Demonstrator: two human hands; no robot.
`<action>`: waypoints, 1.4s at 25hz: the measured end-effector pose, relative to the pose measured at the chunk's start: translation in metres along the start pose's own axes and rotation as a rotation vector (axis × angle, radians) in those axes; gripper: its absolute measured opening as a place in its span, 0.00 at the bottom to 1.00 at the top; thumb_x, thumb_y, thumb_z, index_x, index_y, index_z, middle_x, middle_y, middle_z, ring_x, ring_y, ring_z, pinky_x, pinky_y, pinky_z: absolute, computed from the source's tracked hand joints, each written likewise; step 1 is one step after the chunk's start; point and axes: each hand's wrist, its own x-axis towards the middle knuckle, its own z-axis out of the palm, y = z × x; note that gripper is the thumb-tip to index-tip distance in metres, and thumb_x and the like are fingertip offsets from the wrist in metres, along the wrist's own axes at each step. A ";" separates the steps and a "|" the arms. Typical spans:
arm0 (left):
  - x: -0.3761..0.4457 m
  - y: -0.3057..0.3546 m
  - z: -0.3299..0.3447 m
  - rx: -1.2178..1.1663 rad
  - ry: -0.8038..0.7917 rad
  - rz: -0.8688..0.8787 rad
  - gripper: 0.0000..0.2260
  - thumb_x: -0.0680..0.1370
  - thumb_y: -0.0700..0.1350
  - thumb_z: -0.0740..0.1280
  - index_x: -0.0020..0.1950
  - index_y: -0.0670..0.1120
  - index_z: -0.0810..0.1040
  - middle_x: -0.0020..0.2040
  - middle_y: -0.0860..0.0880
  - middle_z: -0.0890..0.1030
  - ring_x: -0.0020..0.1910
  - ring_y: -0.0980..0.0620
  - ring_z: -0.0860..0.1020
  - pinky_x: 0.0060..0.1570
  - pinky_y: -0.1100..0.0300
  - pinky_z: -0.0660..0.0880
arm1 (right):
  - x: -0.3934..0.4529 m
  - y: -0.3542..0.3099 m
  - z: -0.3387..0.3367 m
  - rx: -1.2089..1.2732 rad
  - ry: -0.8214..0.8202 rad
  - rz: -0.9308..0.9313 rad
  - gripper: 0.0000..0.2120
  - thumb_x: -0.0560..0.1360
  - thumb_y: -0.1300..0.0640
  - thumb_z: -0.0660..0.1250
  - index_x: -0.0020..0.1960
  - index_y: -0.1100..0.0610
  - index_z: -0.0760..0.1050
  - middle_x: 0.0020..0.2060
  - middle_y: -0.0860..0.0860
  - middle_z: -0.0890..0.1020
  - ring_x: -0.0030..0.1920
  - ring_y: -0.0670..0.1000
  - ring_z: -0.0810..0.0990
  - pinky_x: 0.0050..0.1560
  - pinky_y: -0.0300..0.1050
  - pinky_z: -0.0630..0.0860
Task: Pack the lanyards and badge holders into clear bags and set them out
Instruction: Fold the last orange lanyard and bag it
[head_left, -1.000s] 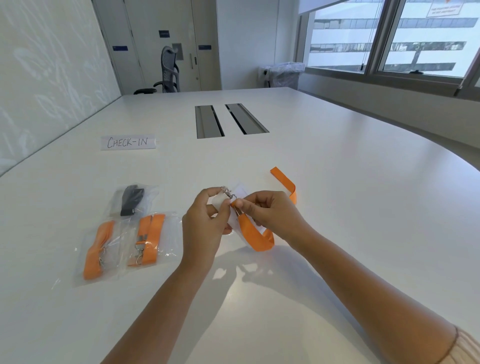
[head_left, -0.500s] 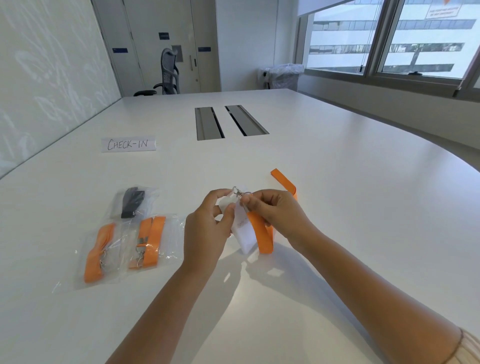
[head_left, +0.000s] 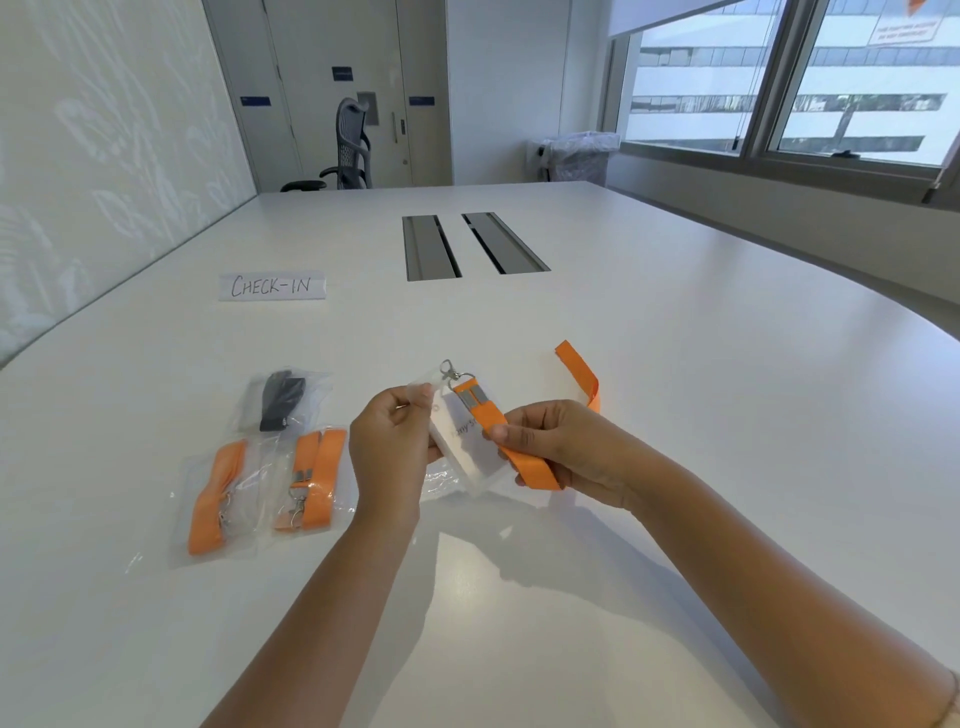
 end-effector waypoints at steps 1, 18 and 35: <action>0.001 -0.001 -0.001 -0.034 0.019 -0.036 0.06 0.76 0.43 0.66 0.38 0.48 0.77 0.36 0.49 0.81 0.35 0.50 0.81 0.28 0.61 0.78 | 0.001 0.001 0.000 -0.057 -0.021 -0.003 0.07 0.65 0.51 0.73 0.39 0.54 0.82 0.30 0.46 0.81 0.31 0.44 0.77 0.36 0.35 0.77; -0.001 0.010 -0.007 -0.391 -0.074 -0.241 0.07 0.78 0.44 0.63 0.44 0.43 0.78 0.36 0.48 0.83 0.32 0.56 0.82 0.29 0.65 0.77 | 0.003 0.008 -0.005 -0.676 0.080 -0.046 0.05 0.73 0.50 0.69 0.42 0.47 0.83 0.30 0.49 0.81 0.24 0.43 0.71 0.33 0.35 0.70; -0.026 0.015 0.007 0.158 -0.655 -0.372 0.16 0.70 0.55 0.68 0.43 0.42 0.81 0.33 0.47 0.82 0.30 0.51 0.79 0.31 0.62 0.75 | 0.015 0.014 -0.024 -0.061 0.638 -0.184 0.14 0.75 0.67 0.61 0.46 0.53 0.81 0.42 0.52 0.85 0.39 0.46 0.83 0.38 0.38 0.80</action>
